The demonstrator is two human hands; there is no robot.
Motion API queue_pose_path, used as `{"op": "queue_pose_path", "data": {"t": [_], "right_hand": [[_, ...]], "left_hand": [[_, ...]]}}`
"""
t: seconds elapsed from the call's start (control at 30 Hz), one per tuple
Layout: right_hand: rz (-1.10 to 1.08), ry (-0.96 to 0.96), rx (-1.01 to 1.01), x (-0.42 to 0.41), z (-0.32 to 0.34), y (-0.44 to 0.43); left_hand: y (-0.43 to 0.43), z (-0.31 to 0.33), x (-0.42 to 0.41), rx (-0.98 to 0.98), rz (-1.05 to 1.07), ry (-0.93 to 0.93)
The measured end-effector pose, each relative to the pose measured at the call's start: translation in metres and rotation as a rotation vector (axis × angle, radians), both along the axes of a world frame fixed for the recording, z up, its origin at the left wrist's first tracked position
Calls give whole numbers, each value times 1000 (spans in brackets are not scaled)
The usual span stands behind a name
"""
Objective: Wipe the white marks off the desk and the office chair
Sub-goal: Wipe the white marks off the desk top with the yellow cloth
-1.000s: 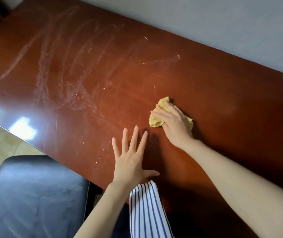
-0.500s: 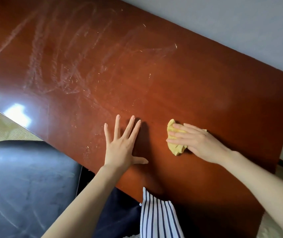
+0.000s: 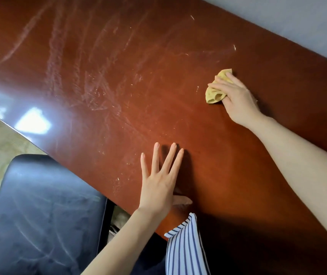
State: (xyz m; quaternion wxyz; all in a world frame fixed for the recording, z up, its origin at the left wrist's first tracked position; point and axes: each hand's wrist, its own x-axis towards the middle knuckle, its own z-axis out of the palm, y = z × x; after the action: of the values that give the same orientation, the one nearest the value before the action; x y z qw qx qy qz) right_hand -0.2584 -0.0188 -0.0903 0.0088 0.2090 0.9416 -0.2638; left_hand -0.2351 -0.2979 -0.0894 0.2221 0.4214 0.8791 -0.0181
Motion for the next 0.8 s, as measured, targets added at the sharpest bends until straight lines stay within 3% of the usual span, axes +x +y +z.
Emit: {"op": "queue_pose_path", "data": {"t": [0.23,0.53,0.73,0.8], "right_hand": [[-162,-44,153,-39,-13,-44],[189,-27,130,61,-18,-111],[294,196,184,133,-16,-121],[379,56,128,152,-30,-126]], "left_hand": [[0,0,-2,-21,18,0],[-1,1,-2,-45,29,24],[0,1,-1,-74,-1,98],[-1,-1,0,-64,-2,111]]}}
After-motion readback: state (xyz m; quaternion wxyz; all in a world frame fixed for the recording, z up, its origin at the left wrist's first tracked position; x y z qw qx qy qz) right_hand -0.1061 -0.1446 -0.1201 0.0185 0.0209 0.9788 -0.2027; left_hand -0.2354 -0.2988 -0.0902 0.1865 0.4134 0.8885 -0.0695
